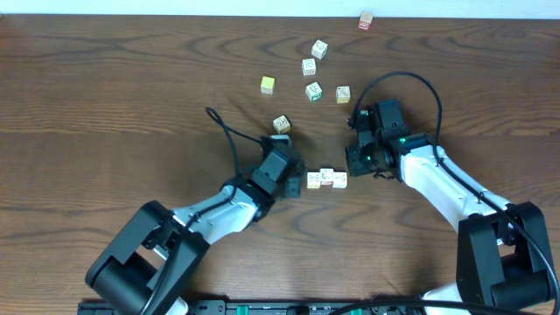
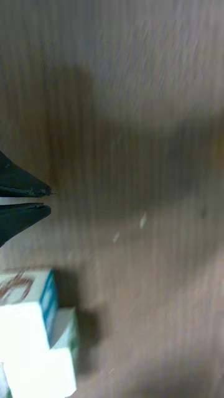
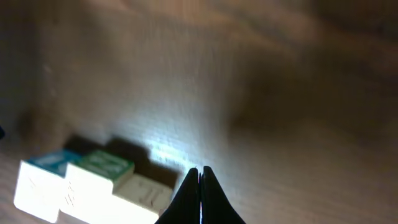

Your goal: Lift 3 blocks

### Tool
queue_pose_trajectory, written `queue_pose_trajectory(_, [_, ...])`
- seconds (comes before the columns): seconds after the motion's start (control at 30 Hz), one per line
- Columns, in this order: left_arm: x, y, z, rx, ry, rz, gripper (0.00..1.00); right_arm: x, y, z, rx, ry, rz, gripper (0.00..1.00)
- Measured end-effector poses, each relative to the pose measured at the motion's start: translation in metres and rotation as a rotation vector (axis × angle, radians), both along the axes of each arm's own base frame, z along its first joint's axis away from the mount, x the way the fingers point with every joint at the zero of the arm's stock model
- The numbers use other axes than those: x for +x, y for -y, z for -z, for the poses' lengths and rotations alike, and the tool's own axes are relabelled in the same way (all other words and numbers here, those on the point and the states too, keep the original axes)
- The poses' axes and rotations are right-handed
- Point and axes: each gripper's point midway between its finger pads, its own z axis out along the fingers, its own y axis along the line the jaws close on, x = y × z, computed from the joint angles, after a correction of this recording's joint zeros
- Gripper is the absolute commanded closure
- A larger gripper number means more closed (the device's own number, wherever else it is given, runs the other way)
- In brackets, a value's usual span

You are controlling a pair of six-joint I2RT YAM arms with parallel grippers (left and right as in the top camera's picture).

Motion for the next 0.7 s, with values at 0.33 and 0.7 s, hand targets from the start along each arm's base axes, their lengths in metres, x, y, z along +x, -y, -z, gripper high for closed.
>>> queue_pose_trajectory(0.33, [0.009, -0.025, 0.005, 0.022, -0.030, -0.065, 0.93, 0.026, -0.024, -0.011, 0.108, 0.097, 0.019, 0.99])
queue_pose_trajectory(0.7, [0.016, -0.042, 0.007, 0.030, -0.043, -0.113, 0.93, 0.007, -0.069, 0.030, 0.142, -0.006, -0.038, 0.99])
